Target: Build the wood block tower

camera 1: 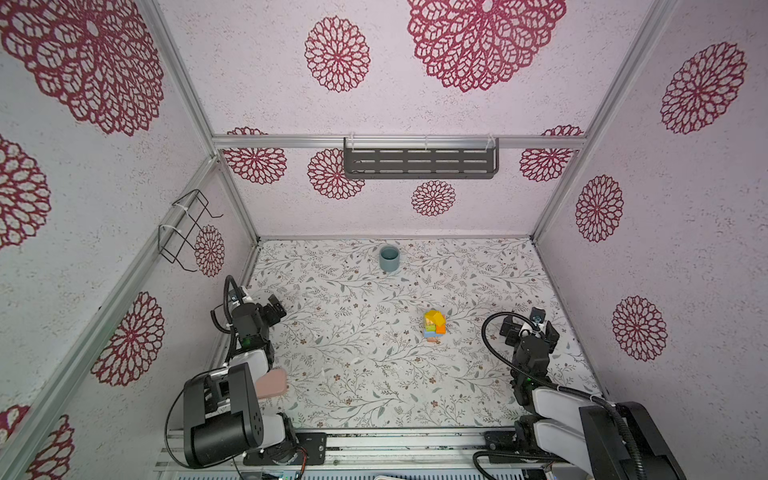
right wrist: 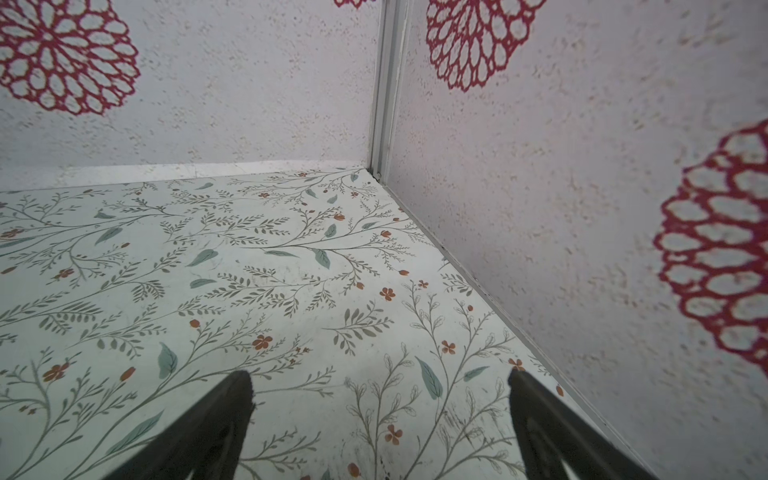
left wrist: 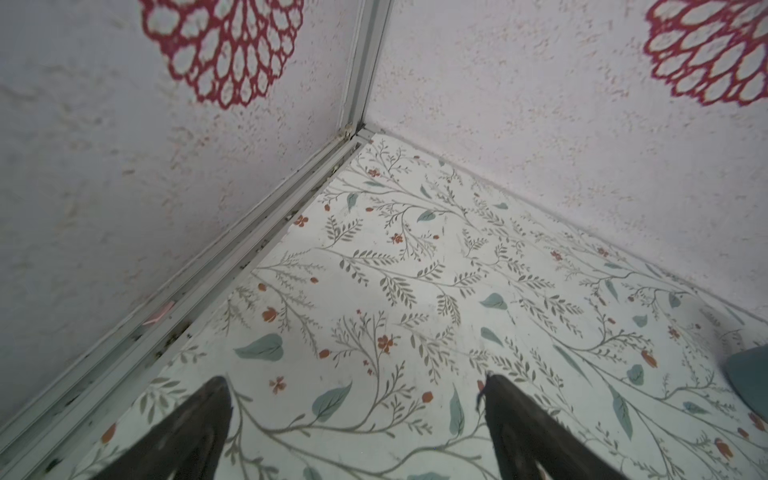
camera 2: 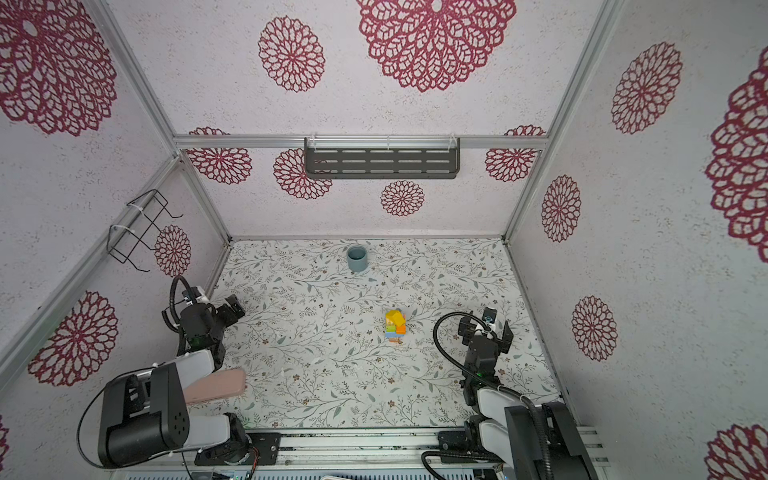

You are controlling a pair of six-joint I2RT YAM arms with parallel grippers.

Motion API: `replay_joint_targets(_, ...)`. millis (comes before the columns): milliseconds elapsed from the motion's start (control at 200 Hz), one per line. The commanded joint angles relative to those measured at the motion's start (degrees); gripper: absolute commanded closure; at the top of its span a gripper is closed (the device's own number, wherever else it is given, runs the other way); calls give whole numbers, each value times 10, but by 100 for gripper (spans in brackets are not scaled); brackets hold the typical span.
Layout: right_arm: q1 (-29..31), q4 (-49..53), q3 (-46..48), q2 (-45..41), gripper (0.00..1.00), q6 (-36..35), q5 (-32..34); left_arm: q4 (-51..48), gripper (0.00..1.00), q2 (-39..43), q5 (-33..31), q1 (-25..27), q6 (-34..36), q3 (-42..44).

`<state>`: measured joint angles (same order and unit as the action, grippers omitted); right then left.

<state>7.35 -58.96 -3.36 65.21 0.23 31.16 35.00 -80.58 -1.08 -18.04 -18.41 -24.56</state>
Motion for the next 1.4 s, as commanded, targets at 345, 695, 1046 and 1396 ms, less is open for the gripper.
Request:
replay_joint_targets(345, -47, -275, 54, 94, 2, 51, -85, 239, 3, -41, -71, 85, 73, 79)
replay_joint_targets(695, -30, -197, 40, 53, 1, 48, -106, 259, 3, -83, -128, 161, 163, 61)
replay_joint_targets(1046, -23, -377, 66, 162, 1, 22, -25, 263, 3, -75, -159, 94, 59, 73)
replay_joint_targets(1396, 14, -319, -35, 271, 1, -42, -42, 182, 3, -74, -90, 141, 148, 27)
